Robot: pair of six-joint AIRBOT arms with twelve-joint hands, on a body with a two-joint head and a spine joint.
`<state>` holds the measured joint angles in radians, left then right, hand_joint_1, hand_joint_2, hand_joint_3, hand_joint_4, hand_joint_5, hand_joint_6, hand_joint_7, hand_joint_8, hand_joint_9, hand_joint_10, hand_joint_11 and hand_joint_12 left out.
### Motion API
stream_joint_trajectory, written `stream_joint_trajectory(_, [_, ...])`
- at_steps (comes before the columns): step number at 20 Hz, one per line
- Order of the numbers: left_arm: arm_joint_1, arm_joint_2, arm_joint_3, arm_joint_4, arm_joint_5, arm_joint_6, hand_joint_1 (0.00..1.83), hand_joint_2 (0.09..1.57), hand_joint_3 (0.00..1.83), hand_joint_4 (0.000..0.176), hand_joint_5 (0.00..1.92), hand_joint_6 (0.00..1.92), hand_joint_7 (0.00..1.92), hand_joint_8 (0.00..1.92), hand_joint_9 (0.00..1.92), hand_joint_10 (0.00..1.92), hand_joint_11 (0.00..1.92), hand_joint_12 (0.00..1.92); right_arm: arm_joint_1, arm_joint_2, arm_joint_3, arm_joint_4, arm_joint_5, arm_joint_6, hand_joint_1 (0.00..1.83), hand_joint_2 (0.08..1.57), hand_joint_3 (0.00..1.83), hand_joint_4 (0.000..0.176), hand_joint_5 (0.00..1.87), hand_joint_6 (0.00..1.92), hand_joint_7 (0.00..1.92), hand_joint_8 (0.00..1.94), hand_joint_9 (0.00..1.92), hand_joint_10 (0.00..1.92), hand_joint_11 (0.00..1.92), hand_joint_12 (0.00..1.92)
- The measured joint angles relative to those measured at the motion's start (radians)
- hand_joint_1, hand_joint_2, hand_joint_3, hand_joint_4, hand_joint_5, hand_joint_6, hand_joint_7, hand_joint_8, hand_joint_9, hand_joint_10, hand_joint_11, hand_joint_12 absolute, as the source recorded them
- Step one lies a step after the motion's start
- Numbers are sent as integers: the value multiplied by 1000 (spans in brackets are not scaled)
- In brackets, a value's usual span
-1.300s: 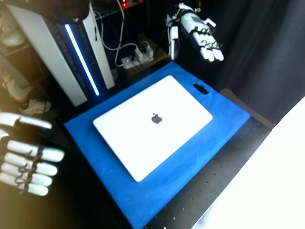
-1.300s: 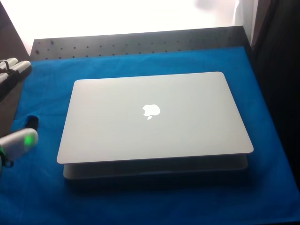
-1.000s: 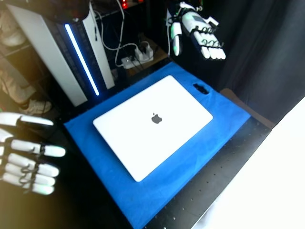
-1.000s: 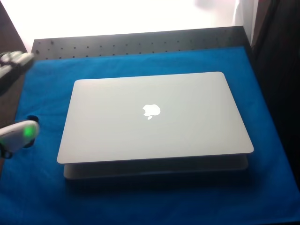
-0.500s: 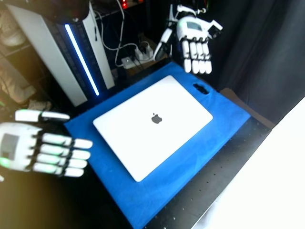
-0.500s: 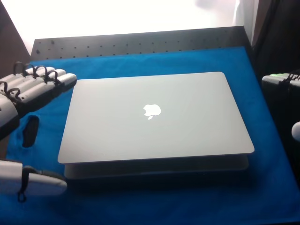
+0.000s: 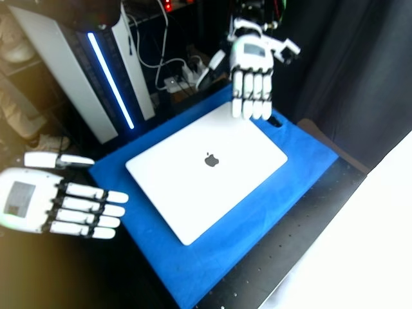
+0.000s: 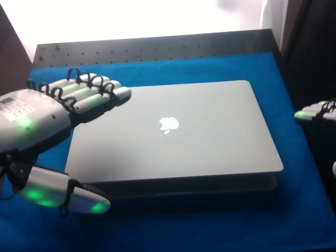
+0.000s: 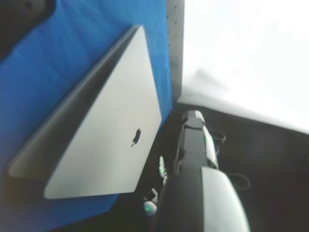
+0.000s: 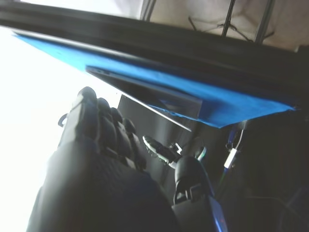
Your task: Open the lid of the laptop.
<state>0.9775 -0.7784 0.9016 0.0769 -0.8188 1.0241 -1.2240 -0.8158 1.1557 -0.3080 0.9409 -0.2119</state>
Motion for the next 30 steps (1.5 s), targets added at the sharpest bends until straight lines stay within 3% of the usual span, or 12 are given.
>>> stream_joint_trajectory(5, [-14,-24,13,2,31,0,498,785,4,0,0,0,0,0,0,0,0,0,35,0,-1,-71,-58,0,0,1324,6,0,0,0,0,0,0,0,0,0])
stream_joint_trajectory(14, [-78,-122,66,16,94,0,676,886,25,0,0,0,0,0,0,0,0,0,38,-14,-3,-142,-102,1,23,1370,12,0,0,0,0,0,0,0,0,0])
stream_joint_trajectory(18, [-90,-143,77,26,130,0,697,933,7,0,0,0,0,0,0,0,0,0,122,-26,-5,-274,-176,21,134,1365,0,0,31,9,10,3,0,0,0,0])
stream_joint_trajectory(20, [-90,-145,83,27,135,0,681,954,11,0,0,0,0,0,0,0,0,0,182,-40,-5,-365,-209,39,68,1373,3,0,44,6,24,4,0,0,0,0])
stream_joint_trajectory(22, [-90,-153,89,13,142,0,675,970,14,0,0,0,0,0,0,0,0,0,192,-53,-5,-401,-217,50,28,1376,3,0,10,0,1,0,0,0,0,0])
stream_joint_trajectory(25, [-95,-157,91,19,146,0,698,976,10,0,0,0,0,0,0,0,0,0,192,-58,-4,-405,-216,58,111,1347,0,0,5,0,0,0,0,0,0,0])
stream_joint_trajectory(30, [-98,-160,92,11,143,0,712,985,8,0,0,0,0,0,0,0,0,0,193,-68,3,-409,-211,63,20,1376,5,0,22,1,0,0,0,0,0,0])
